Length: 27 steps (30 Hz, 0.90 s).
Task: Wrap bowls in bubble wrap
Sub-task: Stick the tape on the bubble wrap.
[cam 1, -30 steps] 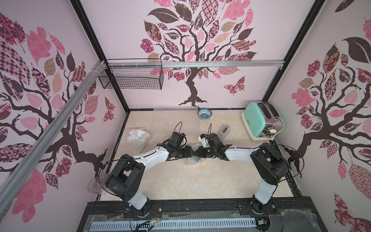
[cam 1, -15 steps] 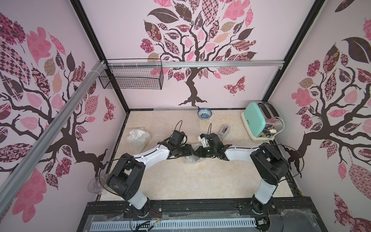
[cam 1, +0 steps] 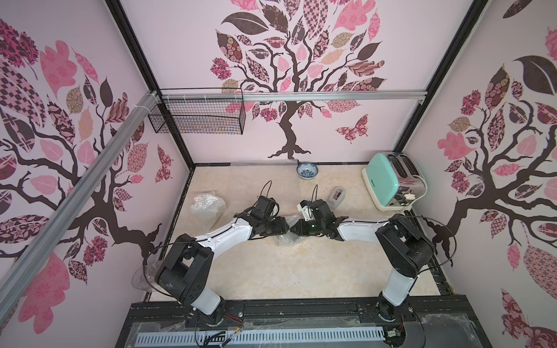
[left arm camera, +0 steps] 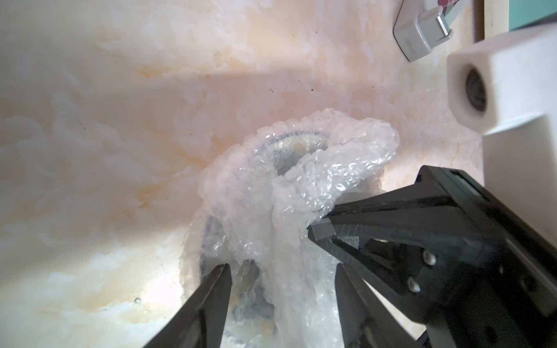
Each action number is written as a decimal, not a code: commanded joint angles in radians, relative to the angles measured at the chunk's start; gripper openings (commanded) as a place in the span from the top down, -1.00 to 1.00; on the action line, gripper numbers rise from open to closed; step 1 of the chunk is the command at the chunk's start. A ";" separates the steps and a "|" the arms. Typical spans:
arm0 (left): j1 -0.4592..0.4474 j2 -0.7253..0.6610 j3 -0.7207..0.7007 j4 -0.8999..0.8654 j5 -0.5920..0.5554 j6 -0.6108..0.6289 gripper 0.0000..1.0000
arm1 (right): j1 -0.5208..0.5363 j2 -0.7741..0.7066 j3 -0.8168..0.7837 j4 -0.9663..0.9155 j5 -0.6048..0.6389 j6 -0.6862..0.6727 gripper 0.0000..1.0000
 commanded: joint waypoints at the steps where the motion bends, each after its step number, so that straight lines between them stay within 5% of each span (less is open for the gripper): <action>1: 0.026 -0.022 -0.026 -0.125 -0.099 -0.004 -0.26 | -0.003 0.037 -0.003 -0.101 0.037 -0.018 1.00; 9: 0.027 -0.041 -0.007 -0.156 -0.163 -0.030 -0.28 | -0.004 0.036 -0.002 -0.101 0.031 -0.019 1.00; 18: 0.030 -0.078 -0.006 -0.021 -0.103 -0.053 -0.30 | -0.003 0.028 -0.002 -0.106 0.024 -0.021 1.00; 22: 0.035 -0.079 0.011 0.004 -0.011 -0.018 -0.32 | -0.004 0.029 0.000 -0.107 0.024 -0.023 1.00; 24: 0.034 -0.068 -0.004 0.067 0.109 0.022 -0.41 | -0.003 0.027 0.000 -0.106 0.023 -0.023 1.00; 27: 0.029 -0.036 -0.022 0.117 0.140 0.049 -0.58 | -0.003 0.027 0.000 -0.106 0.023 -0.023 1.00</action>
